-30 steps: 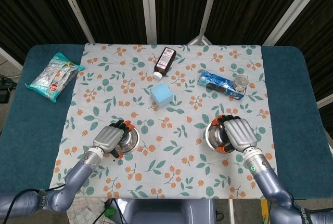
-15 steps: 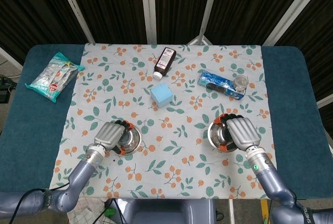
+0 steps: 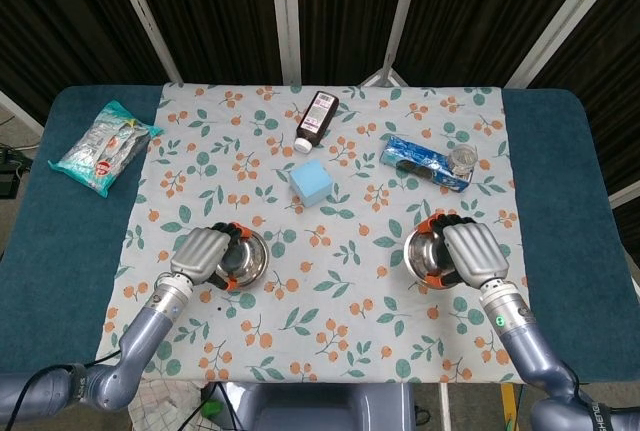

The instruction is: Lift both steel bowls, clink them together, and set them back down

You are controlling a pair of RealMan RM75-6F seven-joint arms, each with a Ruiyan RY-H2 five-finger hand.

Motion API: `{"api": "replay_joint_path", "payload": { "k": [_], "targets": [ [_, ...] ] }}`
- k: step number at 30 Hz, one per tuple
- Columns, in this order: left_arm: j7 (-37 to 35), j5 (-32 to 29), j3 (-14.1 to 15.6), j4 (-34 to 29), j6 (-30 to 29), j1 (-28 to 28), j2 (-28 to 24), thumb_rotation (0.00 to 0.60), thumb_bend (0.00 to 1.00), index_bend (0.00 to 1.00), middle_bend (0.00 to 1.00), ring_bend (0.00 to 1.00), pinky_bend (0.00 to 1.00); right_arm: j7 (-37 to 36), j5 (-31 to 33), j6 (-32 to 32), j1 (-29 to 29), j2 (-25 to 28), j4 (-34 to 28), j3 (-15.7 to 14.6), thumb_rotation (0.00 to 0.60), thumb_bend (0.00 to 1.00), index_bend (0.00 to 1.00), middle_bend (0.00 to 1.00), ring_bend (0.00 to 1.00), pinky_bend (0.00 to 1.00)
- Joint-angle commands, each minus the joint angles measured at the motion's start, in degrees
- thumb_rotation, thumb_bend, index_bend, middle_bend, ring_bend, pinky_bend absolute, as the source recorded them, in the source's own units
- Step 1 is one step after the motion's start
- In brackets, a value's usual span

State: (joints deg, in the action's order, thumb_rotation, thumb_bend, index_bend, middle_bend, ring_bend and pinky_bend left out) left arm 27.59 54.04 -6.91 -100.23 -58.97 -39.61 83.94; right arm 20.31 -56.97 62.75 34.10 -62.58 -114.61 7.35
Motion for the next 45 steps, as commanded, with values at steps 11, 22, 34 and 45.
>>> {"api": "replay_joint_path", "payload": {
  "k": [11,22,34,45],
  "targets": [
    [-44.2,25.5,-2.4,3.9,-14.9,11.6,-6.8,0.6,0.07,0.37,0.25,0.23,0.4,-40.6,-15.6,-4.0,-3.9,3.6,5.6,6.2,0.6,0.16,0.46,0.31,0.45,0.5],
    [-64.2,32.0,-1.4,9.0,-14.6,11.2,-4.6,0.6,0.07,0.37,0.24,0.22,0.39,-83.4,-28.1,-6.1,-2.5,2.2,10.9,8.8,0.6,0.16,0.48,0.32,0.45,0.5],
    [-73.0,39.8,-1.7,14.8,-20.1,8.9,4.8,0.6,0.06,0.37,0.23,0.22,0.39,-97.8,-32.4,-2.4,0.4,-5.7,21.5,8.2,0.6,0.16,0.48,0.32,0.45,0.5],
    [-65.2,32.8,-6.4,11.3,-17.9,6.9,8.3,0.6,0.05,0.37,0.23,0.22,0.38,-97.1,-32.4,-3.1,1.8,-4.6,19.8,7.1,0.6,0.16,0.49,0.32,0.45,0.5]
  ]
}}
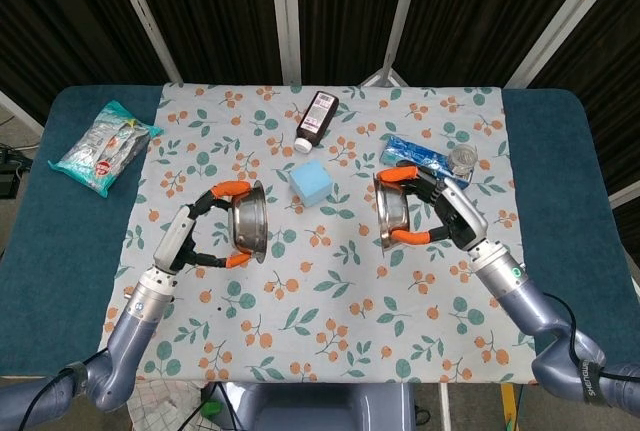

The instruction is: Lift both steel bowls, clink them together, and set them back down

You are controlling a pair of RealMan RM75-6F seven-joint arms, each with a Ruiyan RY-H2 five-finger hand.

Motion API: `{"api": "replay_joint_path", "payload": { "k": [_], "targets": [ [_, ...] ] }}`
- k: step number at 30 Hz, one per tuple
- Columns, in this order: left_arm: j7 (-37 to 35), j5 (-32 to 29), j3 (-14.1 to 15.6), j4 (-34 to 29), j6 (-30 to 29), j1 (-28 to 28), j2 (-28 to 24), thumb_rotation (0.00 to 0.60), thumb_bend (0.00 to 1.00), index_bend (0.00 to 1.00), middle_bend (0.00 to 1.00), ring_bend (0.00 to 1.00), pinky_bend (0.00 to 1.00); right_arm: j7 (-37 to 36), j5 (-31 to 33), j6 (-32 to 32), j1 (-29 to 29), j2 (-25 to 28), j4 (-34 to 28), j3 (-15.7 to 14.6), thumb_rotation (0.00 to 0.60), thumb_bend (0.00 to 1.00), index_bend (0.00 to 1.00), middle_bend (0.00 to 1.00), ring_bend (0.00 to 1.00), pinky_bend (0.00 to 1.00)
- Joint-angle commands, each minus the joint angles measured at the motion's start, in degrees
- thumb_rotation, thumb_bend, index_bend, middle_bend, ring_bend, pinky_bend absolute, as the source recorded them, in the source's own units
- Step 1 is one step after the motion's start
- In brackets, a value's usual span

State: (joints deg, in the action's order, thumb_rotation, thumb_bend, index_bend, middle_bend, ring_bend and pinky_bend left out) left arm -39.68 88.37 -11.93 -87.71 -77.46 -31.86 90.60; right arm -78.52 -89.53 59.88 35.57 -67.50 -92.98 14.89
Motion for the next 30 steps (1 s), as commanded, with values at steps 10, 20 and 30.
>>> {"api": "replay_joint_path", "payload": {
  "k": [10,20,30],
  "targets": [
    [-2.1,1.9,-1.4,2.2,-2.2,-2.6,7.8,0.6,0.05,0.37,0.23,0.22,0.38,13.2,6.1,0.5,0.6,-3.7,-9.6,0.3,0.6,0.16,0.49,0.32,0.46,0.5],
    [-5.5,4.9,0.1,5.2,-4.7,-3.1,10.6,0.6,0.05,0.37,0.23,0.22,0.37,19.0,9.9,-0.1,1.8,-7.9,-11.3,0.8,0.6,0.16,0.49,0.33,0.46,0.5],
    [-5.0,5.2,1.3,8.4,-3.7,-4.3,13.5,0.6,0.04,0.37,0.23,0.22,0.37,22.9,11.4,-0.3,3.0,-11.0,-12.4,1.7,0.6,0.16,0.5,0.33,0.46,0.5]
  ]
}}
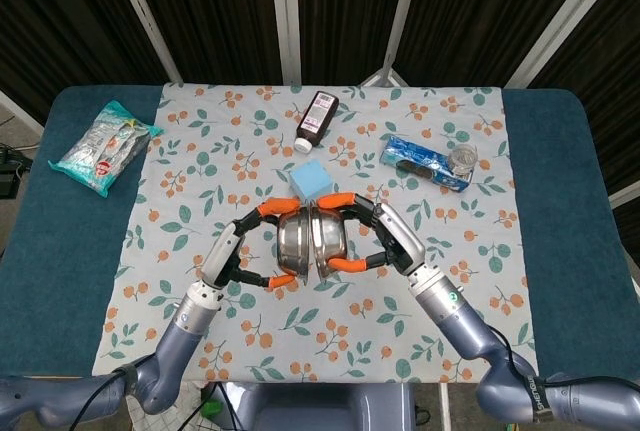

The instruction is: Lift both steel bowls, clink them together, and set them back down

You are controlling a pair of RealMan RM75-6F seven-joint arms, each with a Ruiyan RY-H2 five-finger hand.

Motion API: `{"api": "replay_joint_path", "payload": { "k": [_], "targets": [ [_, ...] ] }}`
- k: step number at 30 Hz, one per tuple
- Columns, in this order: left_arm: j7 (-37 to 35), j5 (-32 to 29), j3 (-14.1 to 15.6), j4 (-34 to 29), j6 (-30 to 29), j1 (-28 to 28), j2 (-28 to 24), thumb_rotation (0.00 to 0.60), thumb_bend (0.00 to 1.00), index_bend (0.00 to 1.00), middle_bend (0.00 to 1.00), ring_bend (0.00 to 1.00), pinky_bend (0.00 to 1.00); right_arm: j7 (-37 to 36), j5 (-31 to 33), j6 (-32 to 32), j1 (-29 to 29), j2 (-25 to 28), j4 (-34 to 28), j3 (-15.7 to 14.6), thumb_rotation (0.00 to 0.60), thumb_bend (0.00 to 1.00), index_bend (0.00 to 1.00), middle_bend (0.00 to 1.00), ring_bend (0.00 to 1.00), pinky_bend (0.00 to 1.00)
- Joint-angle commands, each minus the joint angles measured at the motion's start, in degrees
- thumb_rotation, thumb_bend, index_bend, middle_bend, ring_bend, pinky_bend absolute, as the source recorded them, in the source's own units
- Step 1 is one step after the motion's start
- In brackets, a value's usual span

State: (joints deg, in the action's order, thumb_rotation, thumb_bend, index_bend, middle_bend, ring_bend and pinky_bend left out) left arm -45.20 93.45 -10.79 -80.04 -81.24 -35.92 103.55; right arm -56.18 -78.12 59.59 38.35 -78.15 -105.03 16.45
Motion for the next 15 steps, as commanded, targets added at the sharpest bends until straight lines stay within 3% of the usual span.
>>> {"api": "replay_joint_path", "payload": {
  "k": [1,10,15],
  "targets": [
    [0.7,0.2,0.1,1.2,0.0,-0.4,1.0,0.6,0.04,0.37,0.23,0.22,0.37,0.9,-0.1,0.0,0.2,-0.4,-0.6,0.1,0.6,0.16,0.5,0.33,0.46,0.5],
    [0.0,1.3,0.7,4.5,0.2,-2.3,5.7,0.6,0.04,0.37,0.22,0.22,0.37,3.6,-0.7,-1.3,1.0,-1.5,-3.4,-0.5,0.6,0.16,0.5,0.33,0.46,0.5],
    [0.3,2.5,1.1,4.8,-1.9,-1.9,5.4,0.6,0.04,0.37,0.22,0.22,0.37,3.6,-0.1,-0.6,0.3,-0.3,-3.2,0.0,0.6,0.16,0.5,0.33,0.46,0.5]
  ]
}}
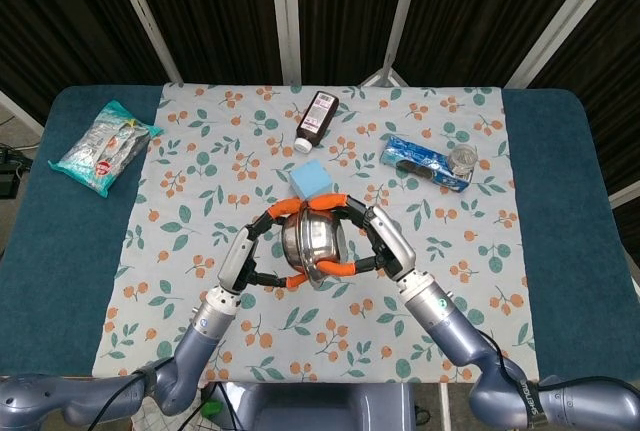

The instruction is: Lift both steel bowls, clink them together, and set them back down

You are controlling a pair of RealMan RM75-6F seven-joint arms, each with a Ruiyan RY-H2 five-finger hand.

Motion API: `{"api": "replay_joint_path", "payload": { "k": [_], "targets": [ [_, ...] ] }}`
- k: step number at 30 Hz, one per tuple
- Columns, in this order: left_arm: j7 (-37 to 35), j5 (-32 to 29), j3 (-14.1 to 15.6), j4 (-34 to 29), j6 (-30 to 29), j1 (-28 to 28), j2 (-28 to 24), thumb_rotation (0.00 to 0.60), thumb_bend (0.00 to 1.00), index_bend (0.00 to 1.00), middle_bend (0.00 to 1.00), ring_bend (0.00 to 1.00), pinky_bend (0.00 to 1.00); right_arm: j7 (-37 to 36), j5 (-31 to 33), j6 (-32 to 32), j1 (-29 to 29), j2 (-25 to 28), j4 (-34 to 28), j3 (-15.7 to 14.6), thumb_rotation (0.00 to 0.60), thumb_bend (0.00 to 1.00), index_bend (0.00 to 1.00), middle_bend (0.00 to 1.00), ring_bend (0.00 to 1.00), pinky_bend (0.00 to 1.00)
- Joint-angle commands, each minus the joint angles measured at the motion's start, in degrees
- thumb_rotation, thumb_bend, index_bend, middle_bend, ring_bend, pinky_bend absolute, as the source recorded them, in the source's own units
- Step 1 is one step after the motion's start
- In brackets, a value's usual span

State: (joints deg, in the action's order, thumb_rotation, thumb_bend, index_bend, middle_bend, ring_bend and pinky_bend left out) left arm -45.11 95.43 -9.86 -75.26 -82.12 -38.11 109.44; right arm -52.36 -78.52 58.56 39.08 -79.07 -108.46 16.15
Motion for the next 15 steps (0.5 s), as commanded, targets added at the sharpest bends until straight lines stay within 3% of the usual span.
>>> {"api": "replay_joint_path", "payload": {
  "k": [1,8,15],
  "targets": [
    [0.4,0.7,0.1,-0.1,-1.4,0.4,-0.9,0.6,0.04,0.37,0.22,0.22,0.37,-0.5,0.4,0.7,-0.7,1.0,0.4,0.4,0.6,0.16,0.5,0.33,0.46,0.5],
    [0.1,0.4,0.1,-2.4,-3.6,1.9,-4.2,0.6,0.04,0.37,0.22,0.22,0.37,-3.7,0.5,1.0,-2.2,3.1,1.5,0.7,0.6,0.16,0.5,0.33,0.46,0.5],
    [-0.3,0.2,1.2,-1.4,-3.0,2.1,-4.0,0.6,0.04,0.37,0.22,0.22,0.37,-4.0,-0.5,0.4,-2.1,3.5,1.7,0.4,0.6,0.16,0.5,0.33,0.46,0.5]
  ]
}}
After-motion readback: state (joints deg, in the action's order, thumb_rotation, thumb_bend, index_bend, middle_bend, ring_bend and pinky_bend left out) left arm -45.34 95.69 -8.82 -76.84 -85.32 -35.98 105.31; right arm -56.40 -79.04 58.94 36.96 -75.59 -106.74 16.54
